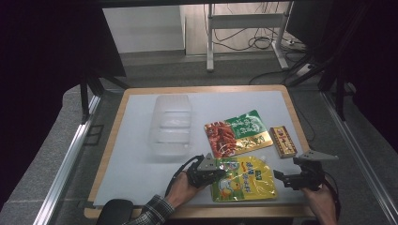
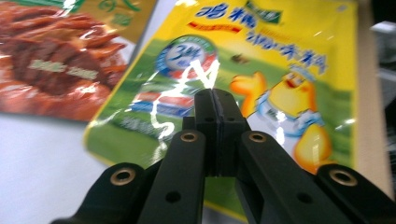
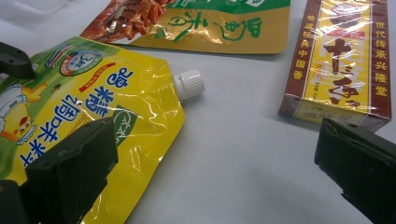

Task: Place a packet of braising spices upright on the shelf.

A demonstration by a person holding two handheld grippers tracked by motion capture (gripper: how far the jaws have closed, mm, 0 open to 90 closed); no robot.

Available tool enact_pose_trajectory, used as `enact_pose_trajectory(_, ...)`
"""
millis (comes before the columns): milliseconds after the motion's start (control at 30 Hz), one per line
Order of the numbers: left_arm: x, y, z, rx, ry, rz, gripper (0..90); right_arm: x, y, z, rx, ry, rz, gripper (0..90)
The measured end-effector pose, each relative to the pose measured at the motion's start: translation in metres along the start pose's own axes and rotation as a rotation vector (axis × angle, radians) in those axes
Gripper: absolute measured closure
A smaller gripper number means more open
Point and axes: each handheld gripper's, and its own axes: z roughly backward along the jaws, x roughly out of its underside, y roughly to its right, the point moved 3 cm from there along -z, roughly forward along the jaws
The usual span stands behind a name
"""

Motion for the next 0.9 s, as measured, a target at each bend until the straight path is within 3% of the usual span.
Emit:
enact_pose_trajectory(200,0.002,0.002,0.0,-0.011,0.004,0.014,90.0,-0.001,-0.002,0.002,-0.008,0.0,-0.003,0.0)
enact_pose_trajectory(467,0.004,0.005,0.001,-0.035,-0.005,-0.003,90.0,-0.002,-0.005,0.004,-0.023,0.012,0.003,0.0)
enact_pose_trajectory(667,0.007,0.003,0.003,-0.026,-0.019,0.002,90.0,-0.002,-0.011,0.002,-0.031,0.005,0.026,0.0)
enact_pose_trajectory(733,0.009,0.002,0.004,-0.018,-0.018,0.022,90.0,-0.002,-0.012,0.001,-0.043,0.001,0.027,0.0)
enact_pose_trajectory(833,0.019,0.001,0.009,-0.04,-0.069,0.019,90.0,-0.002,-0.015,0.0,-0.066,-0.006,0.025,0.0)
enact_pose_trajectory(900,0.02,0.0,0.011,-0.039,-0.074,0.026,90.0,-0.001,-0.016,-0.002,-0.082,-0.016,0.027,0.0)
